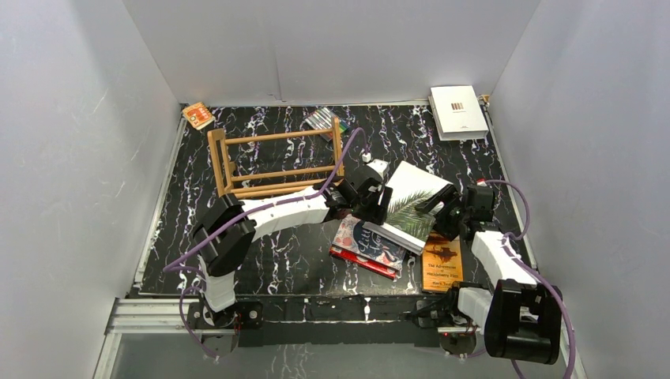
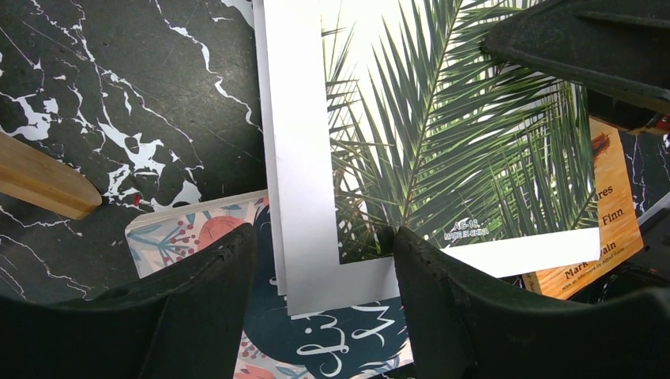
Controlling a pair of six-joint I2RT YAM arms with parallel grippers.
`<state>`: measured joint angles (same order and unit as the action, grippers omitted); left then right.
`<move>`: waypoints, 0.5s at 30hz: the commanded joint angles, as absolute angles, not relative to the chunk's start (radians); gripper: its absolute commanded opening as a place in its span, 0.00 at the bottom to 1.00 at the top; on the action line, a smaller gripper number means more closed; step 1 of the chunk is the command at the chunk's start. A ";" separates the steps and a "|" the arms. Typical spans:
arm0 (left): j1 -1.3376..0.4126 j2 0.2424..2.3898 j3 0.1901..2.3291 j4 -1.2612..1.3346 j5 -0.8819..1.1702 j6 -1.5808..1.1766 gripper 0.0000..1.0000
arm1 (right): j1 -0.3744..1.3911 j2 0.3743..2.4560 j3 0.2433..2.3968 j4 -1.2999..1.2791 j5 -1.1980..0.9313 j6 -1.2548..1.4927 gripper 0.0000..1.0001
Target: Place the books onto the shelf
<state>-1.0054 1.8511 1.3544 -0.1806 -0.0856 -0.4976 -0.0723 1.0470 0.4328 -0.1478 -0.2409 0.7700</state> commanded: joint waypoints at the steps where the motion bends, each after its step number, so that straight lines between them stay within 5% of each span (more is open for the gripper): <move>1: -1.009 1.802 1.341 -0.196 -0.065 -0.489 0.61 | -0.088 1.062 0.367 0.007 -0.346 0.828 0.90; 15: -0.945 1.777 1.286 -0.136 0.105 -0.537 0.60 | -0.100 0.761 0.139 0.368 -0.470 0.992 0.67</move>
<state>-0.9554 1.8290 1.3064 -0.1535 0.0322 -0.5243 -0.0990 0.8257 0.1520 0.2218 -0.3965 0.9302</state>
